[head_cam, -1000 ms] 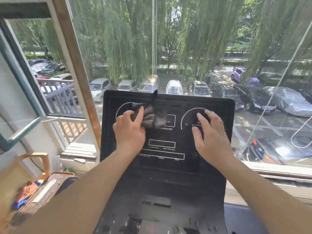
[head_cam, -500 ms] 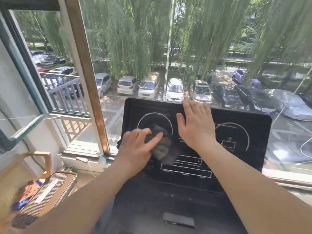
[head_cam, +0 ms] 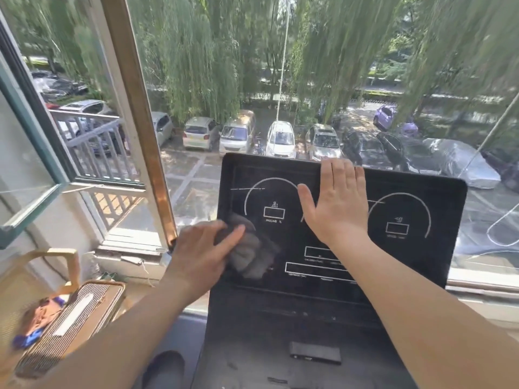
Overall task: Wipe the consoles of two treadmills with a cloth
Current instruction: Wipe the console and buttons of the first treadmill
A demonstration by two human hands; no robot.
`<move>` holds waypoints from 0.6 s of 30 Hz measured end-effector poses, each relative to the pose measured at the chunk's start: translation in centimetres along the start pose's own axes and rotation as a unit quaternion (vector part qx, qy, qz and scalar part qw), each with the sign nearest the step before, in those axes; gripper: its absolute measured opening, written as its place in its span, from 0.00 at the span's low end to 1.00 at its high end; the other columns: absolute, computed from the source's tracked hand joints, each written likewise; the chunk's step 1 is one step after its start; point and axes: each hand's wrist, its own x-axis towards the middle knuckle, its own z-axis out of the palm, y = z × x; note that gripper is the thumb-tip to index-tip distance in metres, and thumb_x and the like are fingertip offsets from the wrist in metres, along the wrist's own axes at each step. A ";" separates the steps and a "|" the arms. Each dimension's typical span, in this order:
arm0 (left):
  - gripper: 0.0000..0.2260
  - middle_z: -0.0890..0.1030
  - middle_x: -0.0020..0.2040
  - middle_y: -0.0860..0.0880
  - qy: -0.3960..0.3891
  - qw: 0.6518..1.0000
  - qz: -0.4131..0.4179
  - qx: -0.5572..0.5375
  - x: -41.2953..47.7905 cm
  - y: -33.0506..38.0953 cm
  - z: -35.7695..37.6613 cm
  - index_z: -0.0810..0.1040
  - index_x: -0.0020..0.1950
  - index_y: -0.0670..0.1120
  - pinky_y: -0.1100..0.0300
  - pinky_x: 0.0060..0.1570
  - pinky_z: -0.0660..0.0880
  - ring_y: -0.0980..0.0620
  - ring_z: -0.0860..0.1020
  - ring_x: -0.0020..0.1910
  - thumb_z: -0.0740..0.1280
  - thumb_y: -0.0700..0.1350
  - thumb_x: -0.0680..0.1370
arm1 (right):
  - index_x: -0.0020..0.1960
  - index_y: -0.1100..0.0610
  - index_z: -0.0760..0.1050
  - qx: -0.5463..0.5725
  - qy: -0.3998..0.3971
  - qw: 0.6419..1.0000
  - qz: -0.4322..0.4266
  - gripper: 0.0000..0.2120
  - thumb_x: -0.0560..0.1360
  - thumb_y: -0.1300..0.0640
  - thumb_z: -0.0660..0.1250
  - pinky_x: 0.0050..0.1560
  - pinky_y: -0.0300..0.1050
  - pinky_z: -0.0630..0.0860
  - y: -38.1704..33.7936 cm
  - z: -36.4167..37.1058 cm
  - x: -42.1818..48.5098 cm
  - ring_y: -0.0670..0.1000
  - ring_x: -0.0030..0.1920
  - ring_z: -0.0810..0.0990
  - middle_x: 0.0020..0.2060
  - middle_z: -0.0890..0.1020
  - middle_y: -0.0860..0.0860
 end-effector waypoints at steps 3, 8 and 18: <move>0.29 0.75 0.62 0.36 0.030 0.986 -0.162 -0.035 1.6 1.0 -0.4 0.77 0.74 0.47 0.41 0.53 0.72 0.33 0.74 0.56 0.66 0.40 0.71 | 0.81 0.61 0.55 0.006 0.013 1.000 0.020 0.38 0.82 0.35 0.45 0.82 0.63 0.48 -0.8 0.4 0.1 0.62 0.80 0.57 0.77 0.63 0.58; 0.33 0.76 0.58 0.37 0.014 0.990 -0.126 -0.061 -3.0 6.6 2.5 0.79 0.71 0.45 0.43 0.50 0.72 0.35 0.75 0.53 0.75 0.35 0.65 | 0.81 0.61 0.54 0.001 0.023 1.000 0.018 0.37 0.83 0.36 0.47 0.82 0.63 0.49 -0.7 0.7 0.0 0.62 0.80 0.58 0.77 0.64 0.58; 0.34 0.74 0.62 0.40 0.028 0.992 -0.116 -0.030 4.6 4.0 -0.4 0.76 0.74 0.47 0.42 0.54 0.70 0.38 0.70 0.58 0.74 0.38 0.67 | 0.83 0.60 0.53 0.007 0.026 1.000 0.008 0.37 0.83 0.36 0.45 0.83 0.60 0.46 -0.2 0.7 -0.1 0.61 0.81 0.56 0.79 0.62 0.57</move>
